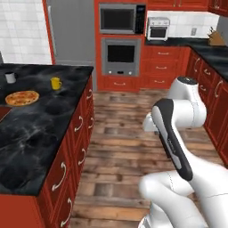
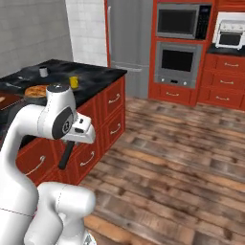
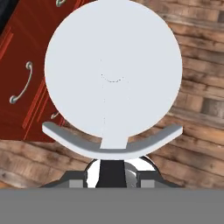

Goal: Take the pizza cutter from the drawer on the left and place it on the dining counter for cutting.

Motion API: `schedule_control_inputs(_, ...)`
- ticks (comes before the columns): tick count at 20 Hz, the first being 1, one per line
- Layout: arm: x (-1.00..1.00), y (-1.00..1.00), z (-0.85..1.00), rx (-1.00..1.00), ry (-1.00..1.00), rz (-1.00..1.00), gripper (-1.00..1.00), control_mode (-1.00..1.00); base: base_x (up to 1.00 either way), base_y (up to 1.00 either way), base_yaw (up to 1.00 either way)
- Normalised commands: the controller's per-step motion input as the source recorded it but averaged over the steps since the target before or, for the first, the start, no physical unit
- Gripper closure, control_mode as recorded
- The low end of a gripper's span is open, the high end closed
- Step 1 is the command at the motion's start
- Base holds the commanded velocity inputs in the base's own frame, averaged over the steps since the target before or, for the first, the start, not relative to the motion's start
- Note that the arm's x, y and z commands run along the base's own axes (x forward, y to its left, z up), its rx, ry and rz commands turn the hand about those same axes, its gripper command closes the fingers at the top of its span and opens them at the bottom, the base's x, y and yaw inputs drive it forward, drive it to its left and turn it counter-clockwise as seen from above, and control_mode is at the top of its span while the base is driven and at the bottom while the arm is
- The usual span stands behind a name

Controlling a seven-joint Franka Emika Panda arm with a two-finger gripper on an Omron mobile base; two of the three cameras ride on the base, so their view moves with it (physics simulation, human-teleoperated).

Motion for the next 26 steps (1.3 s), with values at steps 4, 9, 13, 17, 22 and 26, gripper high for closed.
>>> schedule_control_inputs(4, 0.0, 0.0, 0.0, 0.0, 0.0, 0.0, 1.0, 1.0, 1.0, -0.72, 0.27)
schedule_control_inputs(9, 0.0, 0.0, 0.0, 0.0, 0.0, 0.0, 1.0, 1.0, 1.0, -0.36, 0.49)
schedule_control_inputs(13, 0.0, 0.0, 0.0, 0.0, 0.0, 0.0, 1.0, 1.0, 1.0, -0.15, 0.65)
schedule_control_inputs(17, 0.0, 0.0, 0.0, 0.0, 0.0, 0.0, 1.0, 1.0, 1.0, -0.16, 0.69)
schedule_control_inputs(22, 0.0, 0.0, 0.0, 0.0, 0.0, 0.0, 1.0, 1.0, 1.0, -0.14, 0.72)
schedule_control_inputs(26, 0.0, 0.0, 0.0, 0.0, 0.0, 0.0, 1.0, 1.0, 0.87, -0.13, 0.79)
